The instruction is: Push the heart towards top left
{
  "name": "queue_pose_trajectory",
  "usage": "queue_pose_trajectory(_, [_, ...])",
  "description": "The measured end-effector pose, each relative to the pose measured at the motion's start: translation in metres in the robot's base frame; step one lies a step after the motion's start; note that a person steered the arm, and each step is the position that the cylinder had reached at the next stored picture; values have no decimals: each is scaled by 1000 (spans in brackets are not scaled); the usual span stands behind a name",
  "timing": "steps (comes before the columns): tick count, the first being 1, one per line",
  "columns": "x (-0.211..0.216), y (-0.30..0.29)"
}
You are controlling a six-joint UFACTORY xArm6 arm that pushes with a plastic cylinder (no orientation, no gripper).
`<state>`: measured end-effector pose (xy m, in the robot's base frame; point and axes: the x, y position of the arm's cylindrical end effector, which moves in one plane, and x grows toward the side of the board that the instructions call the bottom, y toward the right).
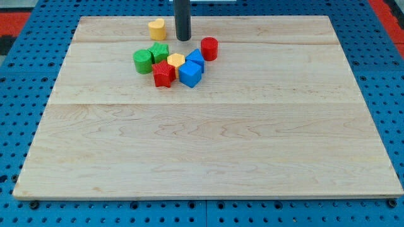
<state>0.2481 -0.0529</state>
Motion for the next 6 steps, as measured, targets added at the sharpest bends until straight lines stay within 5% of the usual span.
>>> queue_pose_trajectory(2, [-48, -132])
queue_pose_trajectory(6, [-51, -114])
